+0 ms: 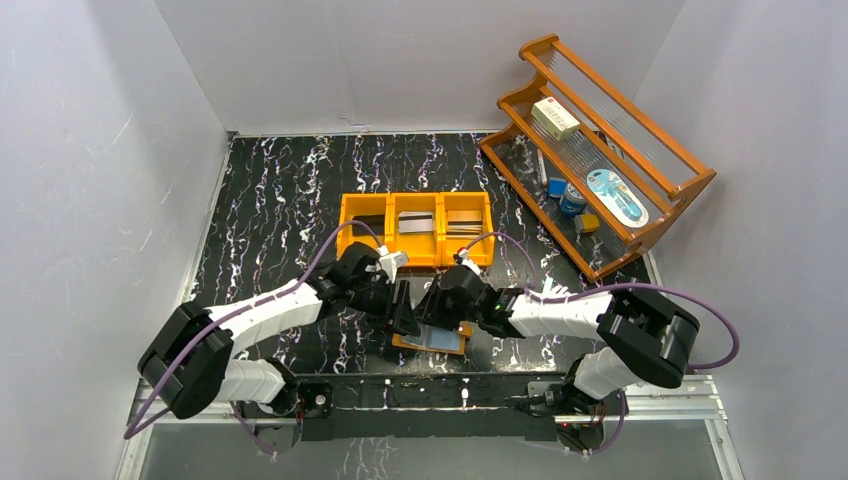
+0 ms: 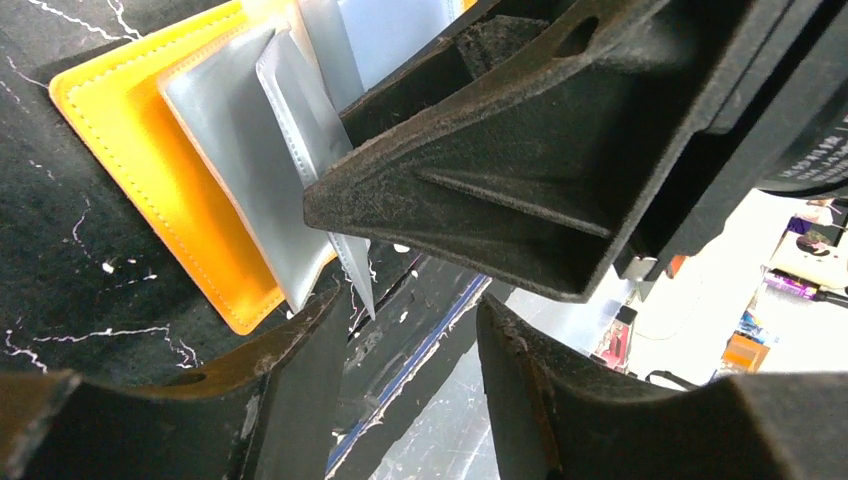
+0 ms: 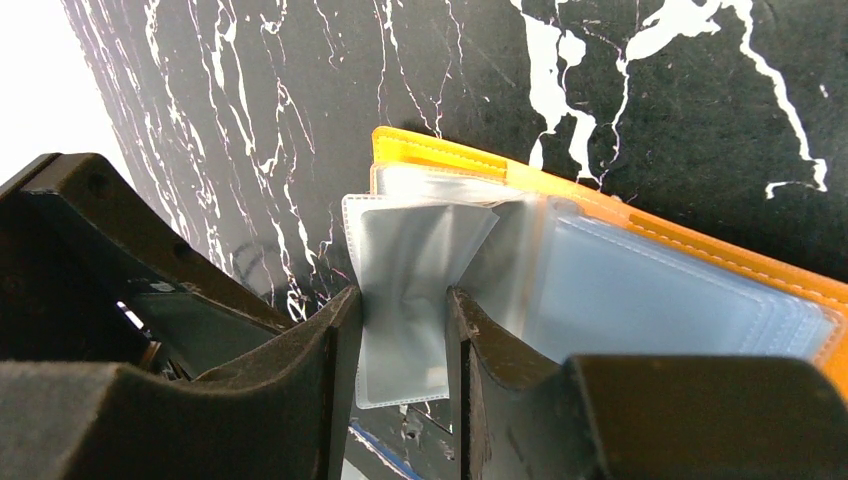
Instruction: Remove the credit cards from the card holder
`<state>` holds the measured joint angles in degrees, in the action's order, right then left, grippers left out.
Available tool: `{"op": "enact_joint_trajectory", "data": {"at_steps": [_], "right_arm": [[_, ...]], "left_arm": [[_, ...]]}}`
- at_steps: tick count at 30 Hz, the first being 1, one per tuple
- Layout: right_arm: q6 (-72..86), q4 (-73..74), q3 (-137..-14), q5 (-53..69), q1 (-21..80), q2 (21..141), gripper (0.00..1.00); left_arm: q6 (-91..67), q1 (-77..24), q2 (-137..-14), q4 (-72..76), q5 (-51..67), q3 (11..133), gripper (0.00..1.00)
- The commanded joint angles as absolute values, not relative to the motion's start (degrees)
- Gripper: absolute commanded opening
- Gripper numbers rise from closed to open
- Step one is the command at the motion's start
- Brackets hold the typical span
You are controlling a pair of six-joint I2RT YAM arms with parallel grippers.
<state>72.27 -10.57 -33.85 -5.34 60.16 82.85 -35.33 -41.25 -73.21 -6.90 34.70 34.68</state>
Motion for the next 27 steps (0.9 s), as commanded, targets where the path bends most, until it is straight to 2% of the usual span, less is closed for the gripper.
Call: {"op": "enact_joint_trajectory", "data": {"at_steps": [1, 3, 7, 20, 27], "right_arm": [[72.7, -12.0, -33.1, -5.2, 59.8, 81.4, 0.43], [72.7, -12.1, -33.0, -5.2, 59.8, 81.3, 0.43], [72.8, -12.5, -32.5, -5.1, 59.6, 81.1, 0.43], [73.1, -11.6, -32.0, -5.0, 59.1, 79.1, 0.48], [73.2, -8.0, -32.8, -5.6, 59.0, 77.4, 0.61]], "left_arm": [[-34.7, -42.5, -74.4, -5.2, 35.3, 36.6, 0.46], [-34.6, -43.0, -75.4, -4.9, 34.5, 36.6, 0.45], [-36.0, -43.6, -75.4, -4.2, 30.0, 35.9, 0.3], [-36.0, -43.9, -75.4, -3.3, 28.6, 35.6, 0.05], [-36.7, -43.8, -74.8, -3.5, 27.7, 35.4, 0.0]]}}
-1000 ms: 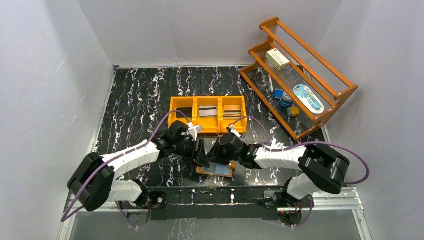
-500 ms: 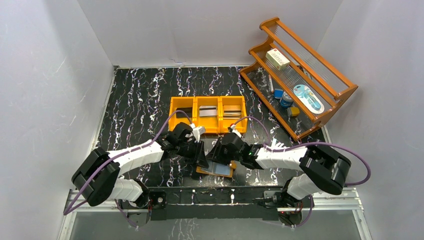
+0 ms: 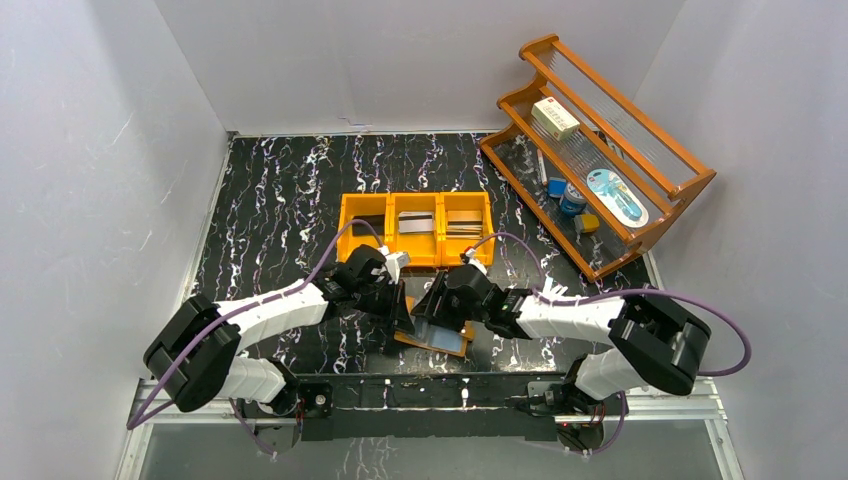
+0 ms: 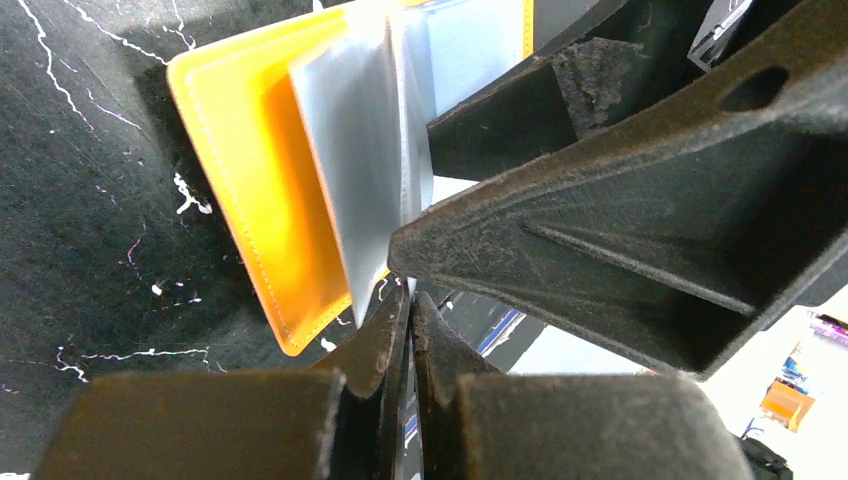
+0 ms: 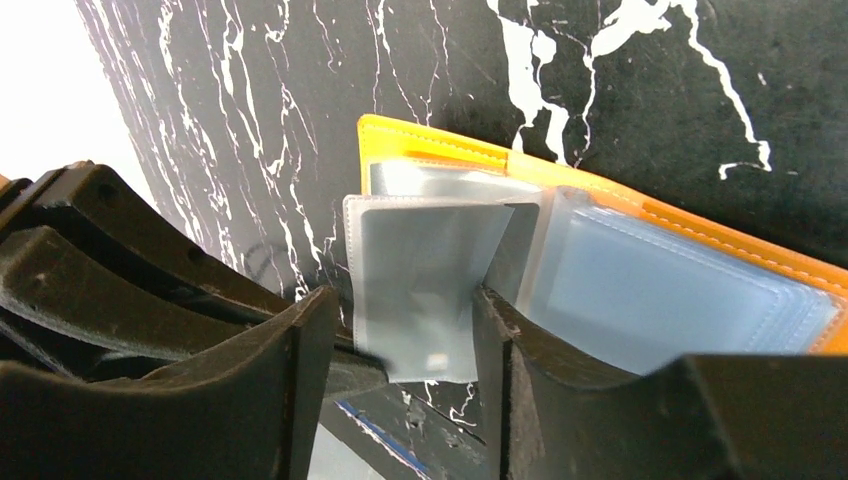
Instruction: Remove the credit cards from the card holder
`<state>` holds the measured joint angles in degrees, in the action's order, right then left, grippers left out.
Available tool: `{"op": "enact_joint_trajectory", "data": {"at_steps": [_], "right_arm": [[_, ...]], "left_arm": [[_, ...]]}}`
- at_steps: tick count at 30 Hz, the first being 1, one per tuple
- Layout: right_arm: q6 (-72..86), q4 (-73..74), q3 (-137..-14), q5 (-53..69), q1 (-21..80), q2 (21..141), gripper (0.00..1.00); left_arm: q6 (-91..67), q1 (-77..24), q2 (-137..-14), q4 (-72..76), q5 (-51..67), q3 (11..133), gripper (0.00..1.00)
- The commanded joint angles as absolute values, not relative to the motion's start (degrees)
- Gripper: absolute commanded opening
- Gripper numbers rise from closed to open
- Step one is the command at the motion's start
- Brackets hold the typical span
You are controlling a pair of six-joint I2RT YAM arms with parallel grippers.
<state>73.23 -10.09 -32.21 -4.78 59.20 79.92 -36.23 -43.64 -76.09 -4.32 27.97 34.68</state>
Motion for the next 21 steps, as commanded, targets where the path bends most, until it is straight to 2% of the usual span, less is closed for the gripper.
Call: {"op": "enact_joint_trajectory", "data": {"at_steps": [1, 4, 8, 12, 21], "right_arm": [[73.2, -6.6, -33.3, -6.1, 59.0, 76.9, 0.64], [72.4, -2.7, -34.8, -7.4, 59.0, 74.9, 0.72], [73.5, 2.6, -35.0, -11.0, 59.0, 70.7, 0.76], [75.7, 9.5, -34.8, -15.9, 59.0, 67.5, 0.75], [78.6, 15.3, -33.5, -19.1, 59.0, 65.9, 0.65]], "left_arm": [[-36.8, -43.9, -74.8, -3.6, 27.5, 35.4, 0.0], [-37.0, -43.9, -75.0, -4.5, 27.0, 35.9, 0.0], [-37.3, -43.9, -74.0, -5.6, 25.8, 35.8, 0.0], [-36.7, -43.9, -72.7, -7.4, 24.3, 36.1, 0.0], [-35.1, -43.9, -71.0, -15.5, 18.2, 39.8, 0.0]]}}
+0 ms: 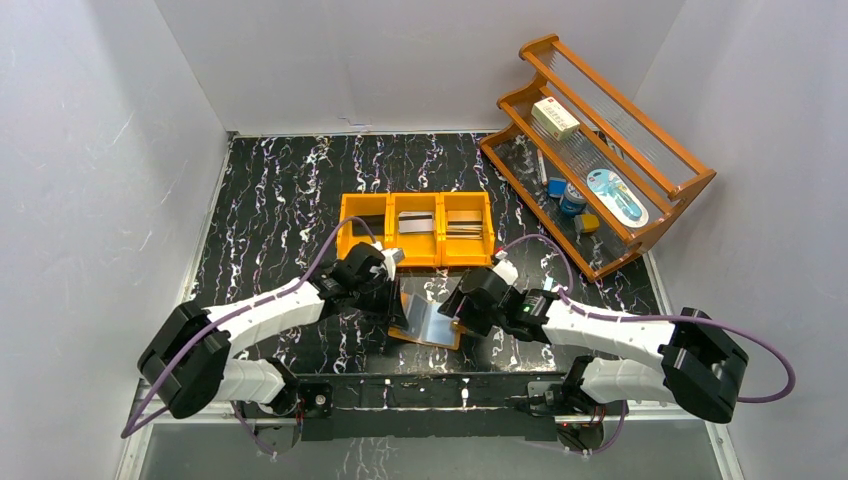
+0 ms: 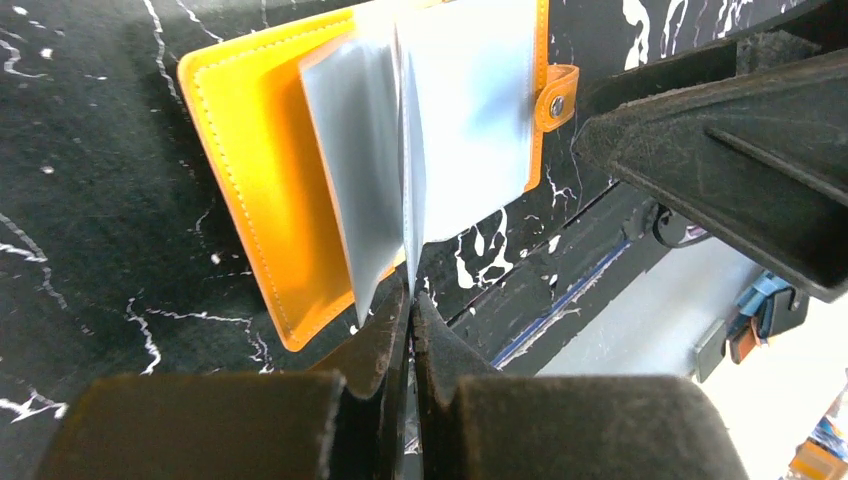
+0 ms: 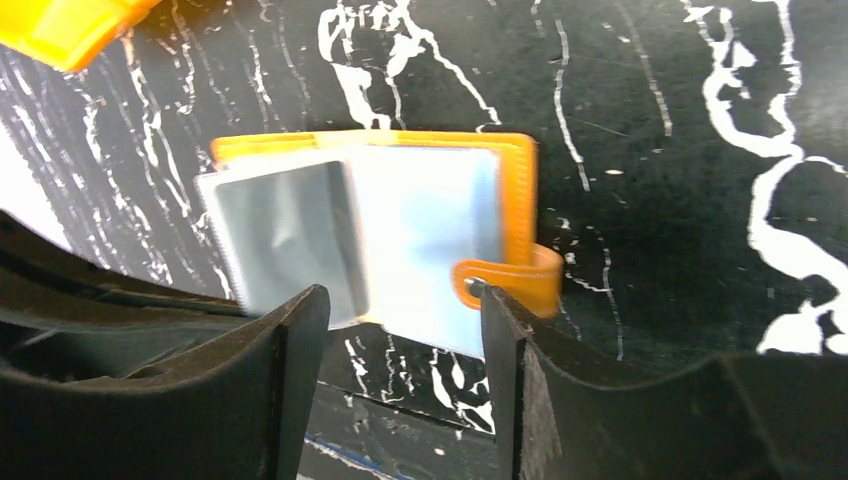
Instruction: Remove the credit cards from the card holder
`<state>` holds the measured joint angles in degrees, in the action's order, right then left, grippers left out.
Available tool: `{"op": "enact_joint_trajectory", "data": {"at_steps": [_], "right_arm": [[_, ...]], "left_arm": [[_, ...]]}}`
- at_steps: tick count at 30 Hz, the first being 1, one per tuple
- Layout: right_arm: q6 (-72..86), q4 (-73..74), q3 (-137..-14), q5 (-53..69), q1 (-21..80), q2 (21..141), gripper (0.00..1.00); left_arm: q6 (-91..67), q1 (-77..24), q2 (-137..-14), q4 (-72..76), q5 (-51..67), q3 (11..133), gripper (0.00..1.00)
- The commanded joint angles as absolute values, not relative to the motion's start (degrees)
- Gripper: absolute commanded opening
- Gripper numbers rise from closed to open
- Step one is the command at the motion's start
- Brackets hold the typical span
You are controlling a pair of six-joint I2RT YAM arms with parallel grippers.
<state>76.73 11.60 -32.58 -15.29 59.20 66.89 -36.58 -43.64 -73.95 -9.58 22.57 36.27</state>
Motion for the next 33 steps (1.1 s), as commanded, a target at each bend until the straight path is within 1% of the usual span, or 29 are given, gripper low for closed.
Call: {"op": "enact_joint_trajectory", "data": {"at_steps": [1, 5, 8, 16, 20, 21, 23, 25, 29, 33], "right_arm": [[78.3, 14.9, -33.5, -18.9, 59.0, 66.1, 0.63], [75.8, 10.1, -33.0, -16.2, 58.8, 67.5, 0.56], [74.6, 7.4, -33.2, -13.4, 58.2, 70.1, 0.54], [73.1, 8.2, -35.9, -9.5, 56.9, 77.1, 0.53], [72.7, 6.2, -35.7, -7.9, 56.6, 78.4, 0.53], [72.6, 5.8, -35.7, -7.4, 56.6, 78.8, 0.53], [72.4, 5.2, -35.8, -6.5, 56.5, 79.5, 0.53], [72.5, 4.9, -35.8, -6.0, 56.5, 80.1, 0.53], [72.5, 5.0, -35.9, -5.9, 56.4, 80.1, 0.53], [72.8, 6.3, -35.9, -7.3, 56.3, 78.7, 0.53]], "left_arm": [[-34.5, -43.9, -70.8, -16.8, 17.1, 40.5, 0.0], [-32.6, -43.9, -70.8, -19.8, 15.2, 42.4, 0.0], [-31.3, -44.0, -72.3, -21.3, 14.8, 44.0, 0.0], [-29.9, -45.8, -76.3, -27.6, 10.1, 49.2, 0.0], [-30.1, -47.3, -77.7, -27.7, 10.5, 49.9, 0.06], [-30.2, -47.8, -78.1, -27.6, 10.7, 50.2, 0.09], [-30.4, -48.8, -79.5, -27.2, 11.4, 50.8, 0.18], [-30.5, -49.1, -80.0, -23.9, 14.8, 50.4, 0.22], [-32.6, -49.0, -80.3, -16.2, 21.1, 48.3, 0.34], [-34.7, -49.1, -81.0, -13.8, 21.4, 47.3, 0.38]]}}
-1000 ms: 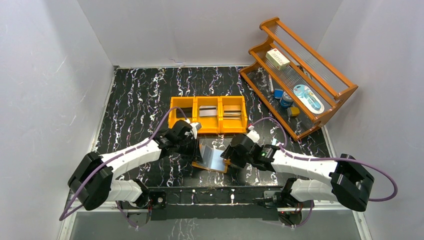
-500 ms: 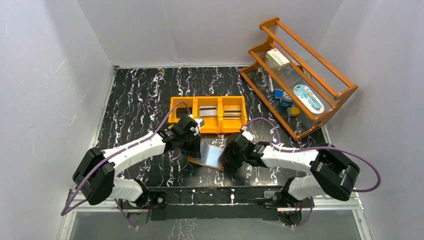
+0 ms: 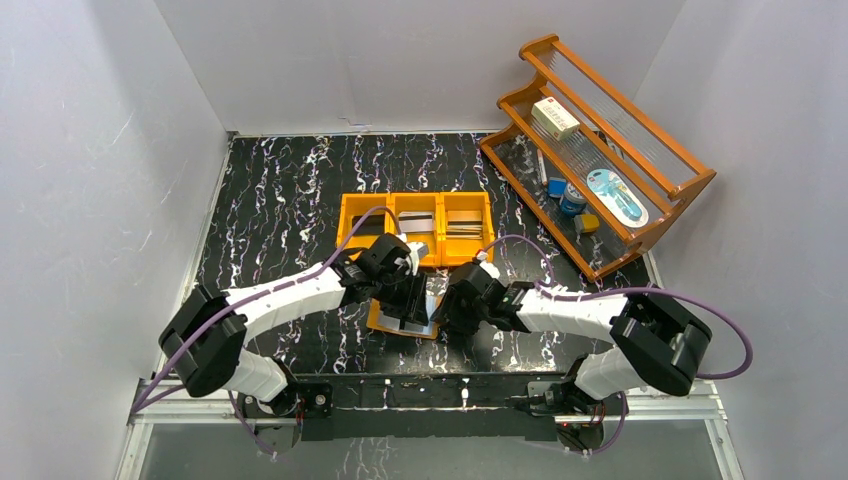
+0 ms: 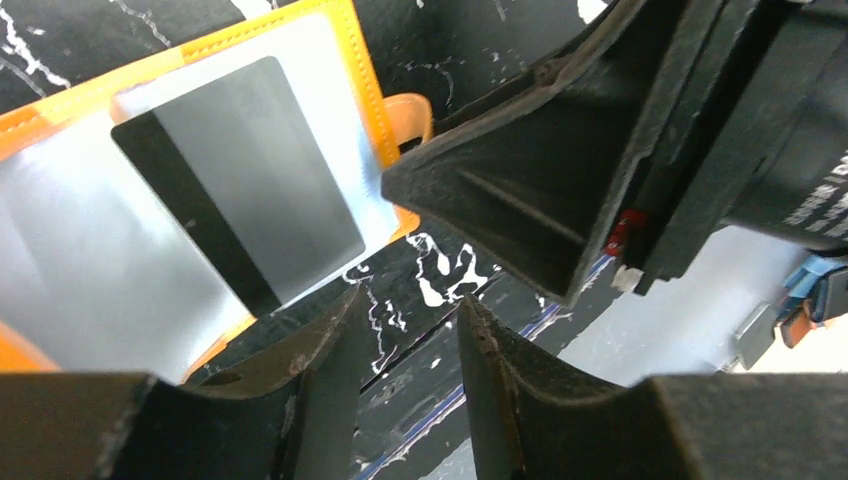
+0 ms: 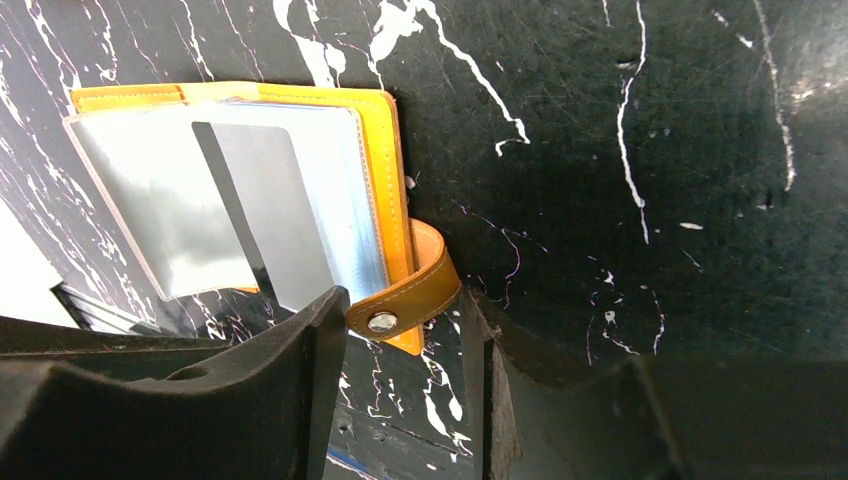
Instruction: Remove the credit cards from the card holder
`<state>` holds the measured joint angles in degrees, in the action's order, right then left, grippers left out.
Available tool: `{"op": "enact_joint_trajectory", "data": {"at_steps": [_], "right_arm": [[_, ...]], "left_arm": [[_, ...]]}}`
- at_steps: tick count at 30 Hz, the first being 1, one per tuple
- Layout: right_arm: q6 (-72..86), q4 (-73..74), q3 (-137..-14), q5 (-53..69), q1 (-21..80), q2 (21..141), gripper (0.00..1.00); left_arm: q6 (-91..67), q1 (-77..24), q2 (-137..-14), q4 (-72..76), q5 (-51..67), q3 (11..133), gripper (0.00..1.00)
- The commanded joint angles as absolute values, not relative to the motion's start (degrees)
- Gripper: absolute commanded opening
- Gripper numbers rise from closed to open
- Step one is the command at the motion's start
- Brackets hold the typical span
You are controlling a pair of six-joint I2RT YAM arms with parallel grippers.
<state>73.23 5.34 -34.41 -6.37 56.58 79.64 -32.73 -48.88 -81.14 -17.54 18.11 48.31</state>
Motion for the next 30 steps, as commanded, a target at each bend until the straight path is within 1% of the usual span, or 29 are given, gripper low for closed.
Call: {"op": "enact_joint_trajectory", "data": {"at_steps": [1, 3, 5, 10, 12, 15, 19, 20, 27, 30], "right_arm": [[72.9, 6.6, -35.7, -7.8, 56.3, 77.8, 0.53], [73.1, 6.8, -35.2, -8.6, 56.3, 76.3, 0.54], [73.0, 5.6, -34.4, -9.0, 56.3, 74.4, 0.55], [72.6, 0.4, -31.8, -8.5, 56.3, 70.0, 0.6], [72.5, -0.3, -31.7, -8.3, 56.3, 68.9, 0.62], [71.9, -1.0, -32.0, -7.8, 56.3, 67.8, 0.63], [72.1, -2.7, -32.2, -6.7, 56.3, 67.3, 0.64], [72.1, -3.1, -32.2, -6.5, 56.3, 67.6, 0.63], [73.0, -1.7, -36.0, -5.5, 56.3, 72.1, 0.47], [72.8, -1.4, -38.4, -5.1, 56.2, 74.8, 0.42]], "left_arm": [[-34.6, -49.1, -80.8, -14.1, 20.9, 47.1, 0.39], [-34.2, -49.1, -79.5, -15.6, 19.0, 46.9, 0.4], [-33.9, -49.1, -78.7, -17.5, 16.4, 46.7, 0.45], [-34.1, -49.1, -75.2, -21.3, 10.0, 46.5, 0.51], [-34.3, -49.0, -74.7, -21.9, 8.8, 46.4, 0.54], [-34.9, -48.8, -74.3, -22.2, 7.4, 46.5, 0.6], [-35.3, -47.7, -74.7, -22.0, 7.7, 46.9, 0.64], [-35.4, -47.3, -74.9, -21.9, 7.9, 47.0, 0.64], [-38.6, -43.7, -75.2, -20.3, 11.3, 46.4, 0.65], [-40.1, -41.3, -73.9, -19.3, 12.6, 44.7, 0.65]]}}
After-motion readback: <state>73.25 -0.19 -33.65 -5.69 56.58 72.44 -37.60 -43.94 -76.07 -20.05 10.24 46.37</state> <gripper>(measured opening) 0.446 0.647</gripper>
